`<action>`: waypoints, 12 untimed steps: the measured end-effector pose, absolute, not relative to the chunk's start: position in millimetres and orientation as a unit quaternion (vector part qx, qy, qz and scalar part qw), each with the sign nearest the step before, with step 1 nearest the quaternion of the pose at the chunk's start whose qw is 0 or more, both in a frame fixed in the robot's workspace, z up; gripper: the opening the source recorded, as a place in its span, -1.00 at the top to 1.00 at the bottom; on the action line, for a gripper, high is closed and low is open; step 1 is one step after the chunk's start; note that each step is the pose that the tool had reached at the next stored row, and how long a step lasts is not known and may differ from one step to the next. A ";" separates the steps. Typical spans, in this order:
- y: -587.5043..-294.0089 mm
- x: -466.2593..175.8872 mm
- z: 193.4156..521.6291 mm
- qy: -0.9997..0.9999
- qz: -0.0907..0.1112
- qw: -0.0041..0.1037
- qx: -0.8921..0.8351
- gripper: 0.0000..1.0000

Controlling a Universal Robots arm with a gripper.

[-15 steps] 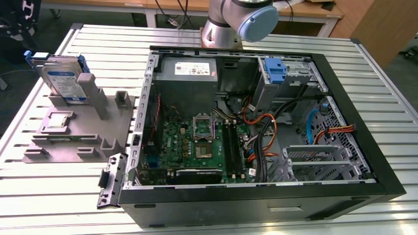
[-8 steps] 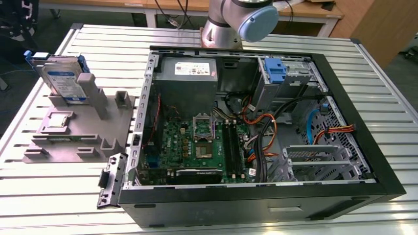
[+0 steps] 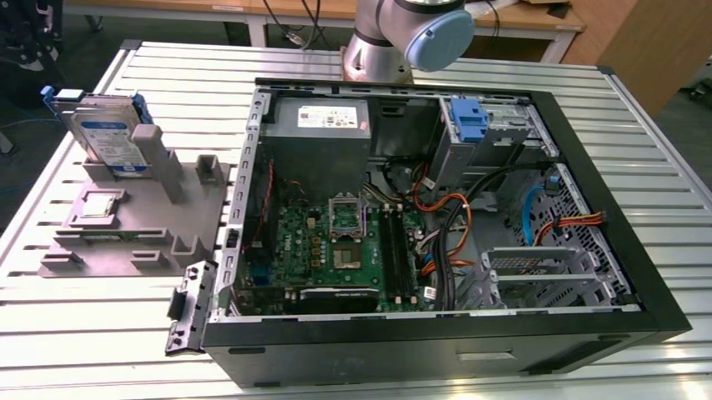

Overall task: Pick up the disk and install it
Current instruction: 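Pick up the disk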

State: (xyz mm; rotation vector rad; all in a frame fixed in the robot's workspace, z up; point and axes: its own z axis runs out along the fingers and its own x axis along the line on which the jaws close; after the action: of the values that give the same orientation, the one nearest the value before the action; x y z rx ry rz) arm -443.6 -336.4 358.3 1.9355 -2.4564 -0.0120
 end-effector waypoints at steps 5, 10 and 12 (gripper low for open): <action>-336.4 -446.2 357.7 -0.783 -0.004 0.007 0.622 0.80; -335.9 -446.3 356.6 -0.771 -0.003 0.007 0.637 0.80; -334.9 -446.2 356.3 -0.770 -0.003 0.006 0.638 0.80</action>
State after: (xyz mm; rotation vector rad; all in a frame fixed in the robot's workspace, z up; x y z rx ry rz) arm -446.2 -334.9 356.3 1.9974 -2.4082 -0.0094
